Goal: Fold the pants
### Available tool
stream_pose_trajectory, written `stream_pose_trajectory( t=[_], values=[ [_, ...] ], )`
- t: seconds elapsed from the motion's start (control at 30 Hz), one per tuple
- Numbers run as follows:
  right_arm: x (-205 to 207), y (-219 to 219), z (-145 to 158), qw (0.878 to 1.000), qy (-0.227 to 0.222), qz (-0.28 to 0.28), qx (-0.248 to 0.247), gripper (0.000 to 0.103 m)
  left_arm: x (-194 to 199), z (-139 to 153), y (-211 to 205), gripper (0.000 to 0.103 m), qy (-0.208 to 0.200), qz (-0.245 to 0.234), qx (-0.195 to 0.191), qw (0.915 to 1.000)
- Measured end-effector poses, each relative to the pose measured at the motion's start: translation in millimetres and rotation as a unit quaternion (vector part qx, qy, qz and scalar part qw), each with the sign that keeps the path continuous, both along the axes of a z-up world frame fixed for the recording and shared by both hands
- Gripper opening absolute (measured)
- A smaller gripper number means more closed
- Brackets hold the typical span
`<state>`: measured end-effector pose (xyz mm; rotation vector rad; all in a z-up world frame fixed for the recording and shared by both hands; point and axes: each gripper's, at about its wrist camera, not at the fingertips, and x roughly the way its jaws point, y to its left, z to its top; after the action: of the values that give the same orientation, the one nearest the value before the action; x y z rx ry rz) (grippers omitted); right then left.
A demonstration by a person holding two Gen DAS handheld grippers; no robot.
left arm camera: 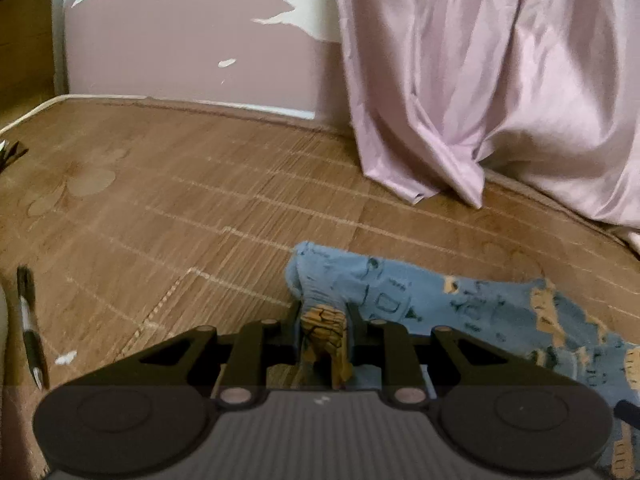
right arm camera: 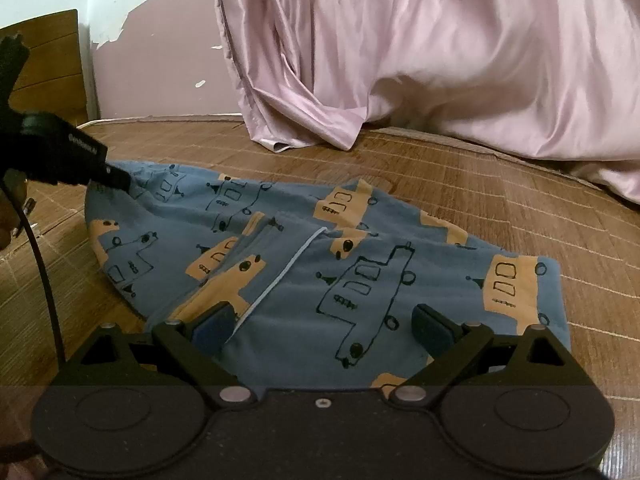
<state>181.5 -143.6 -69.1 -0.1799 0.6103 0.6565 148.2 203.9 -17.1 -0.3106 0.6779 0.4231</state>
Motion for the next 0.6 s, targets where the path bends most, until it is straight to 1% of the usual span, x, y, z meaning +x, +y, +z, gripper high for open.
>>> stream_pose_trajectory(
  t=[0.1, 0.17, 0.33, 0.43, 0.6],
  values=[
    [0.6, -3.2, 5.1, 1.0, -0.008, -0.008, -0.002, 0.096, 2.2, 14.7, -7.9, 0.022, -0.013, -0.022, 0.008, 0.9996],
    [2.9, -10.8, 10.9, 1.0, -0.009, -0.02, 0.006, 0.096, 3.2, 27.4, -19.0, 0.022, -0.026, -0.047, 0.02, 0.9983],
    [12.7, -37.8, 24.9, 0.998, -0.004, -0.062, 0.019, 0.097, 11.1, 54.3, -58.5, 0.022, -0.056, -0.116, 0.045, 0.9907],
    [20.2, -63.8, 35.8, 0.996, 0.003, -0.09, 0.027, 0.098, 16.2, 66.4, -93.2, 0.022, -0.067, -0.162, 0.063, 0.9824],
    [32.1, -111.6, 50.6, 0.991, 0.021, -0.131, 0.025, 0.098, 21.2, 78.7, -156.4, 0.022, -0.083, -0.245, 0.091, 0.9616]
  ],
)
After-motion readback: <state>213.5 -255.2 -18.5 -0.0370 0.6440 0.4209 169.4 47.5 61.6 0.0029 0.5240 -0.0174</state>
